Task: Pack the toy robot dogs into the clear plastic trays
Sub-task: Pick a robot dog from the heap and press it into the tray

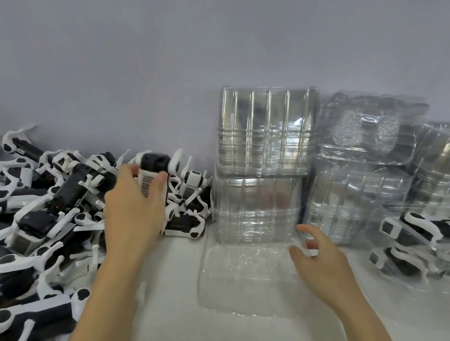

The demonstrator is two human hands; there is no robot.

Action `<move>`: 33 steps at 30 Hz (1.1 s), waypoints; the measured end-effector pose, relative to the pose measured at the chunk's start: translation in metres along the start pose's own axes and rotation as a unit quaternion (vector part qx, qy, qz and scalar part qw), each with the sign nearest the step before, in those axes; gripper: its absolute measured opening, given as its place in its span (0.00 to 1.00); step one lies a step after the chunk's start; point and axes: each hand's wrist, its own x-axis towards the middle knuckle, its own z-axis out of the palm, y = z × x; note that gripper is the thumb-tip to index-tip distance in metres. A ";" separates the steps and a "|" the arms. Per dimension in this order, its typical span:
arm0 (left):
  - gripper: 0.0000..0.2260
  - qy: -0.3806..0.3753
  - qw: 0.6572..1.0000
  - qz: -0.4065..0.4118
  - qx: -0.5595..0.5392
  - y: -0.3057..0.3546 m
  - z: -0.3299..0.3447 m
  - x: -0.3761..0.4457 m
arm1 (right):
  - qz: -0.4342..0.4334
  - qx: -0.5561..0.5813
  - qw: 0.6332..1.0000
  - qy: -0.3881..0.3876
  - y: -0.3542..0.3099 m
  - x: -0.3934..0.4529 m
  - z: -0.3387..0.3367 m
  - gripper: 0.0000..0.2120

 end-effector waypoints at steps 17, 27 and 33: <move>0.14 -0.256 0.912 -0.019 -0.319 0.048 0.026 -0.029 | -0.235 0.138 0.962 -0.017 -0.071 -0.023 0.031 0.17; 0.12 -0.295 0.908 -0.036 -0.295 0.053 0.048 -0.045 | -0.235 0.174 0.955 0.043 -0.071 -0.019 0.019 0.09; 0.21 -0.251 0.937 0.050 -0.237 0.049 0.047 -0.040 | -0.124 0.334 0.930 0.086 -0.073 -0.017 0.014 0.03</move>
